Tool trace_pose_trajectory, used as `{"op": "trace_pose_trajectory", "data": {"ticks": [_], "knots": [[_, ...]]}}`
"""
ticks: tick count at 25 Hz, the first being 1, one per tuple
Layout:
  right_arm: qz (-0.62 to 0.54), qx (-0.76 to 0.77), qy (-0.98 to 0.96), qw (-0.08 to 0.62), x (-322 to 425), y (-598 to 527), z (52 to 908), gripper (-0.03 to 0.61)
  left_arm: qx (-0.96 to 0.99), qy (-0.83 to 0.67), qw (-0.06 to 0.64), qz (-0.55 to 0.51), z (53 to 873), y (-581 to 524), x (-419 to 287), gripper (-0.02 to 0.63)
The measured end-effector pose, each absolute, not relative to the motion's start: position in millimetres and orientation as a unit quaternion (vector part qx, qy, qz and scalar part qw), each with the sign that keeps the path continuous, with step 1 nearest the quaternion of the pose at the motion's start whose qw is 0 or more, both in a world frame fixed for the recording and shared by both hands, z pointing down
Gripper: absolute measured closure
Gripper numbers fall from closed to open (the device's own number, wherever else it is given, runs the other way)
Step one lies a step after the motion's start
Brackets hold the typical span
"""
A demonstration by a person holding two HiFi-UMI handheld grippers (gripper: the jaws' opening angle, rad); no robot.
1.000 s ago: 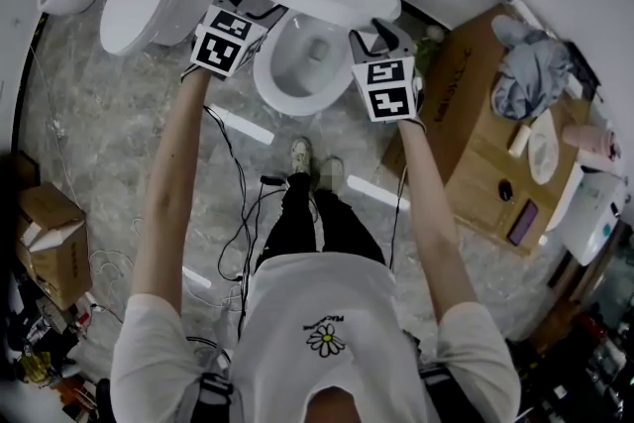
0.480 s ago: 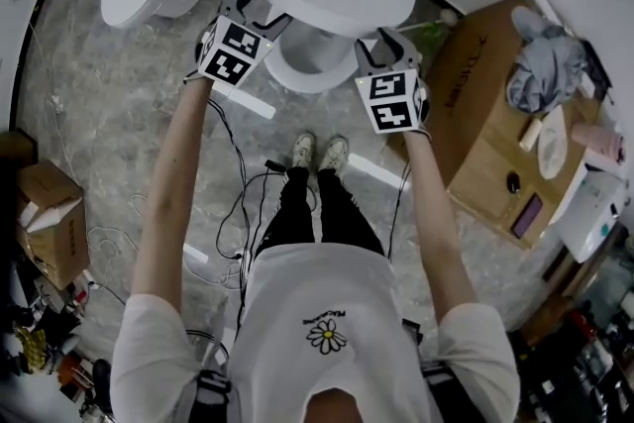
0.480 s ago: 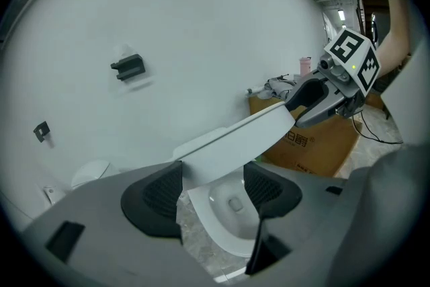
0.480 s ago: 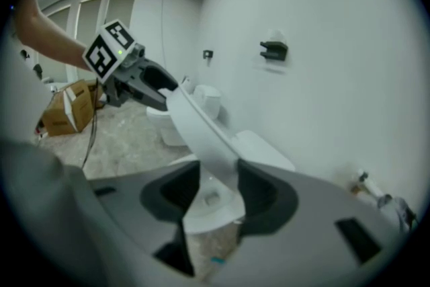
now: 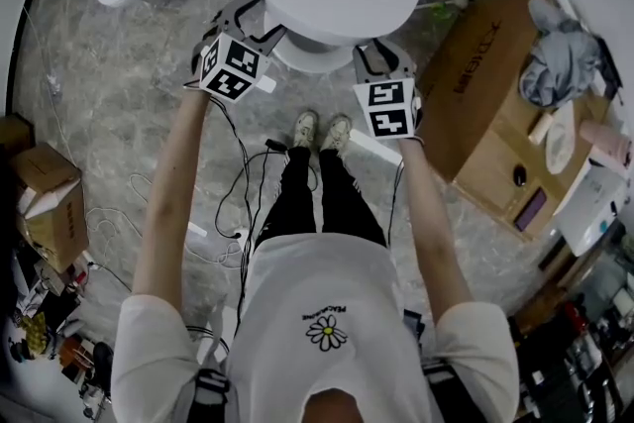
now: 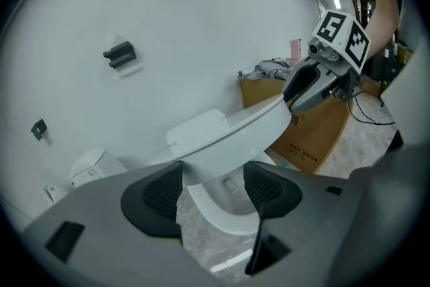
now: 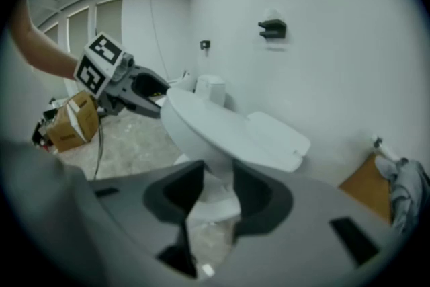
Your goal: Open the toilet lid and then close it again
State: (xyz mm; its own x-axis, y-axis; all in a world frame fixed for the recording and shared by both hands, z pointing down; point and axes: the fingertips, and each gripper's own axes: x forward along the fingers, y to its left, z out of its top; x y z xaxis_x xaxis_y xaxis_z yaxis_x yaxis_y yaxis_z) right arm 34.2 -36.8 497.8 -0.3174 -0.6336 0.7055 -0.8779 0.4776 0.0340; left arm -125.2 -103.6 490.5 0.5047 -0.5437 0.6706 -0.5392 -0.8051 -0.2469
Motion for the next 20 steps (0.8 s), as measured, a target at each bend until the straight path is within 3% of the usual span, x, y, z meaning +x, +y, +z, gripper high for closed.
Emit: {"op": "trace_pose_trajectory", "data": {"ticks": [20], "knots": [[0.256,0.421,-0.772,0.403,8,17,610,0.434,-0.857,0.255,-0.072,-0.442,605,-46,-156,0.314]]}}
